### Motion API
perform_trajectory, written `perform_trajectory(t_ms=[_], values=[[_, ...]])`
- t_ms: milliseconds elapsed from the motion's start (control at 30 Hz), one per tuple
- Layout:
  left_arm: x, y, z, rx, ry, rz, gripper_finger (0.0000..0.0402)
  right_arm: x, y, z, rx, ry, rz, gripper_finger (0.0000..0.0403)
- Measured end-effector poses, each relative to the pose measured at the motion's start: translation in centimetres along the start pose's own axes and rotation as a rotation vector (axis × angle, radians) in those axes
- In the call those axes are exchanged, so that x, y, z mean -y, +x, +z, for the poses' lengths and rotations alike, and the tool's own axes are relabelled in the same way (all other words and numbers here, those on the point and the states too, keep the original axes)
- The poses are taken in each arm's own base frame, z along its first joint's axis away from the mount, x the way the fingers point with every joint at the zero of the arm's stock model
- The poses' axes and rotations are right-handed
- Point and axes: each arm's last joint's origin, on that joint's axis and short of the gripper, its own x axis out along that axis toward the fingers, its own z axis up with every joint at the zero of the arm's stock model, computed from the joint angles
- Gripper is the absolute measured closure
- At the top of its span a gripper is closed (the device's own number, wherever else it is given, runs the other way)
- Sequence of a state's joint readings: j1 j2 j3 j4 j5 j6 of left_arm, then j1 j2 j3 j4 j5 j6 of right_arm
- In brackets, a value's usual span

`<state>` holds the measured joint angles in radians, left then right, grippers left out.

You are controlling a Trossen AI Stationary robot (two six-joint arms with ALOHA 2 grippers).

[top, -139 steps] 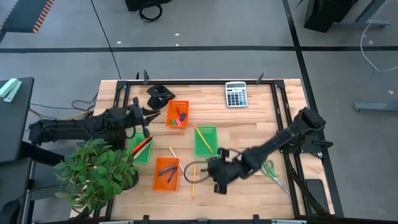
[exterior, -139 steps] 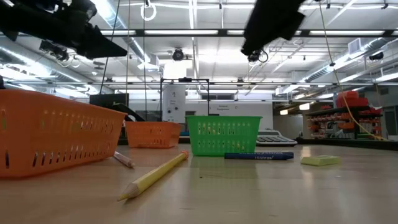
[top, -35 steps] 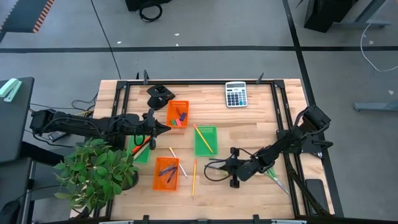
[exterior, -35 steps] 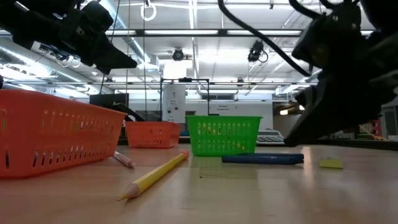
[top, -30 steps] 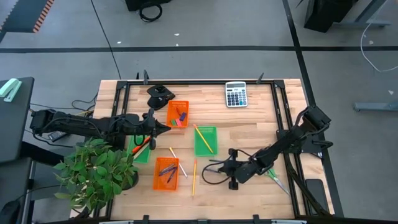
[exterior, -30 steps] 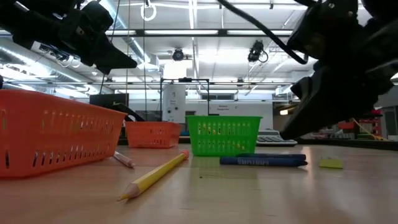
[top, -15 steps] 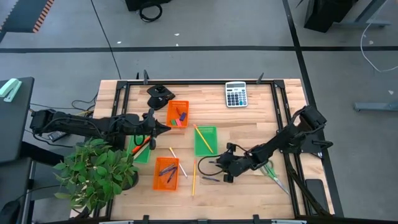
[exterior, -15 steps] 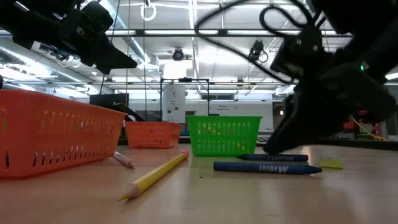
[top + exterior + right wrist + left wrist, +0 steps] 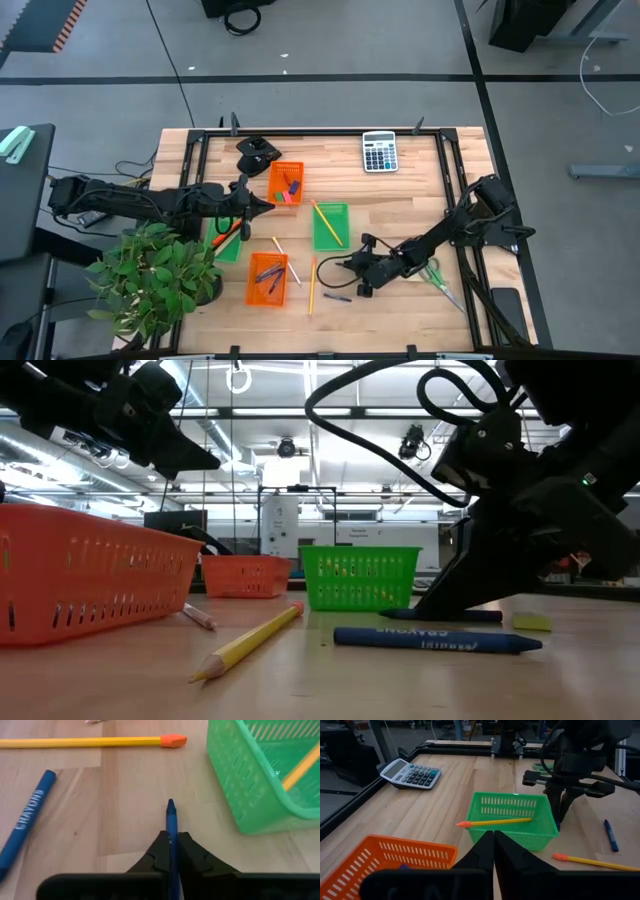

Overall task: Sort crayons/erasers/pens/pencils in bins
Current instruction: Put the blue crayon into the bottom orange basket

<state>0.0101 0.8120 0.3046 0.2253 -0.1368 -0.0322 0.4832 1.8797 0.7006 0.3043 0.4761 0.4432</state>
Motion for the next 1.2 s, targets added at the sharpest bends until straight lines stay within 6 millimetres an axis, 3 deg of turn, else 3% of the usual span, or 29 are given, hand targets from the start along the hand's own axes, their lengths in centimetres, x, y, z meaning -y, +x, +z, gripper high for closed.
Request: perform_trajectory(t_ms=[167, 300, 467, 700, 867, 967, 1200], values=[[0.0, 0.0, 0.0, 0.000, 0.000, 0.000, 0.0386, -0.1, -0.1, 0.0, 0.006, 0.010, 0.006, 0.0381], [0.0, 0.0, 0.0, 0.000, 0.021, 0.000, 0.0377, -0.9, -0.7, 1.3, 0.028, -0.025, 0.030, 0.0381], [0.1, 0.0, 0.0, 0.000, 0.069, -0.006, 0.0378, -2.5, -2.9, 5.7, 0.136, -0.065, 0.090, 0.0381], [0.4, 0.0, 0.1, 0.013, 0.102, -0.024, 0.0385, -4.1, -4.6, 10.3, 0.218, -0.138, 0.095, 0.0381], [0.5, -0.1, 0.2, 0.021, 0.128, -0.027, 0.0378, -3.5, -4.9, 13.9, 0.326, -0.168, 0.100, 0.0381], [0.4, -0.2, 0.3, 0.030, 0.126, -0.025, 0.0375, -3.0, -3.8, 15.7, 0.369, -0.196, 0.132, 0.0381], [0.3, -0.6, 0.5, 0.036, 0.125, -0.020, 0.0383, -3.4, 2.2, 18.1, 0.340, -0.268, 0.247, 0.0375]])
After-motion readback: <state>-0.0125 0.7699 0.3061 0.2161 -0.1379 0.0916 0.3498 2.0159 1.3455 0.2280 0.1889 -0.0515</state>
